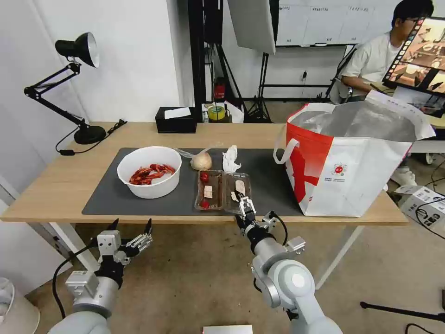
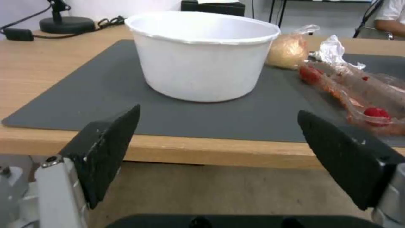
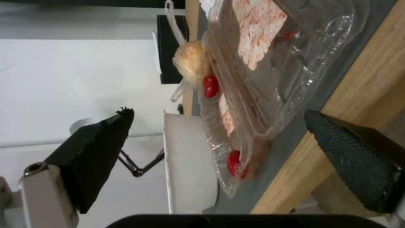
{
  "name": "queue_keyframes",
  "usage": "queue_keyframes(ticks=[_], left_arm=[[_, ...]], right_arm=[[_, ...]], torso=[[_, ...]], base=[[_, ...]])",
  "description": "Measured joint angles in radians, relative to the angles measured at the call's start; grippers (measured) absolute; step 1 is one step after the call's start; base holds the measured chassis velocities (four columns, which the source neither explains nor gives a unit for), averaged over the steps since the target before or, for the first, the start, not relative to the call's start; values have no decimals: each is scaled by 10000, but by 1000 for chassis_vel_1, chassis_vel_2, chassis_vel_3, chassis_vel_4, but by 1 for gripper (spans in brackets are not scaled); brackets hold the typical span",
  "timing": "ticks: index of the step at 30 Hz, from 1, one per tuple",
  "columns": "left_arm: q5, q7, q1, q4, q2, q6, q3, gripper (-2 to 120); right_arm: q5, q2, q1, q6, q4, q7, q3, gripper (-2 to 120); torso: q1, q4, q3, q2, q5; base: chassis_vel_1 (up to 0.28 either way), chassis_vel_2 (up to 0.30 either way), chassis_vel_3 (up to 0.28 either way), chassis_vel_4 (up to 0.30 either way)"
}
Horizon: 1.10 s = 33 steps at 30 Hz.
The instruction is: Pick up the trash from the table and place it into the takeout bag.
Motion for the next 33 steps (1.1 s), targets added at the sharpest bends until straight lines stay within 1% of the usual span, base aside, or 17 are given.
queue_keyframes(ticks=[23,33], left_arm=[[33,0,85,0,-50,-147,4,100],[196,13,173,30,-175,-238,61,100]], right_arm=[[66,47,198,-11,-233,34,37,100],[32,53,439,-25,-476,16,102,100]], torso=[[-1,0,0,0,0],[0,-1,0,0,0]], base=[[0,0,0,0],[0,0,0,0]])
